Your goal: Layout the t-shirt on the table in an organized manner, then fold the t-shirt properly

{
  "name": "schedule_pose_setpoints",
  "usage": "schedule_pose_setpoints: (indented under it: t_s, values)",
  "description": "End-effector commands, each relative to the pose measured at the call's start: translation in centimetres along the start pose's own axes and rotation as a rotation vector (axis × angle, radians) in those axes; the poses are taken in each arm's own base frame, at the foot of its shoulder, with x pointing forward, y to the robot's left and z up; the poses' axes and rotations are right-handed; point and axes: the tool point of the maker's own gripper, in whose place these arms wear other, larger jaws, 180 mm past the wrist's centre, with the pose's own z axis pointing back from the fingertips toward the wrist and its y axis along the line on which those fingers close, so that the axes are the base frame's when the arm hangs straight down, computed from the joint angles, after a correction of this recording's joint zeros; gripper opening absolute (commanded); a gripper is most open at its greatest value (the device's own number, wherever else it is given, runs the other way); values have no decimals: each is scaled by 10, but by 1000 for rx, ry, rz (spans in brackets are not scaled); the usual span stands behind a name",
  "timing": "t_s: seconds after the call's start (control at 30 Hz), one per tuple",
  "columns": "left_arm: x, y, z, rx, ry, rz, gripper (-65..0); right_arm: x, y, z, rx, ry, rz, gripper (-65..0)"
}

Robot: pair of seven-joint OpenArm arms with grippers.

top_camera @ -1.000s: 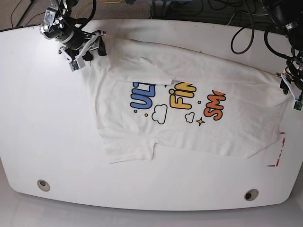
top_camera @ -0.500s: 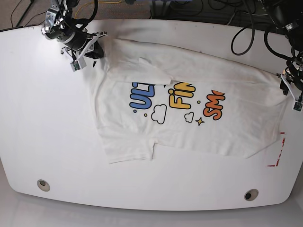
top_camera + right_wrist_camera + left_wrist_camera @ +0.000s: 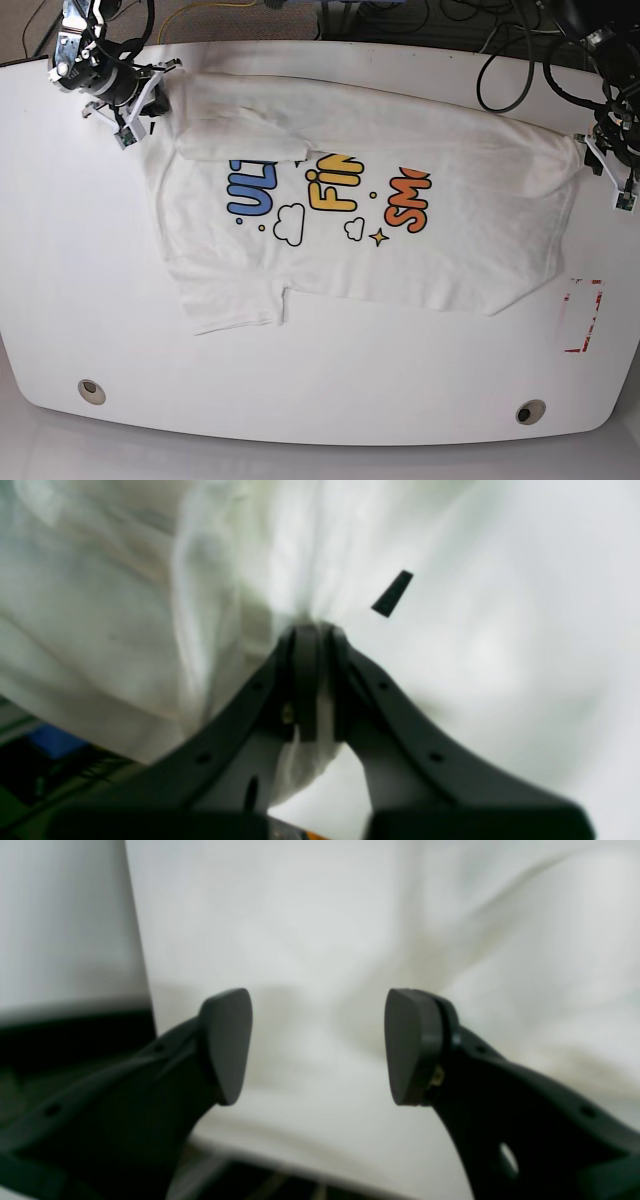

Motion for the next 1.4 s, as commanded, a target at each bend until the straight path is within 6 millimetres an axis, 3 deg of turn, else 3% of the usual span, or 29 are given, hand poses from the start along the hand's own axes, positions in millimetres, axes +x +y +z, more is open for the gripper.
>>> schedule_pose_setpoints:
  t_s: [0.0, 0.37, 0.57, 0.87, 1.07, 1.37]
  values:
    - [8, 9, 12, 39, -35, 20, -258, 7, -10, 7, -20, -16, 25, -648]
    - [-40, -13, 29, 40, 96, 144, -258, 9, -13, 8, -26, -17, 33, -648]
    - [-47, -35, 27, -3, 117, 170, -258, 9, -11, 7, -22, -19, 29, -648]
    - [-42, -48, 27, -25, 102, 187, -258, 13, -1, 1, 4, -29, 30, -648]
    - [-30, -67, 23, -71, 83, 156, -260, 14, 5, -1, 18, -29, 37, -648]
    - [-11, -78, 19, -100, 46, 133, -260, 16, 6, -1, 19, -34, 38, -648]
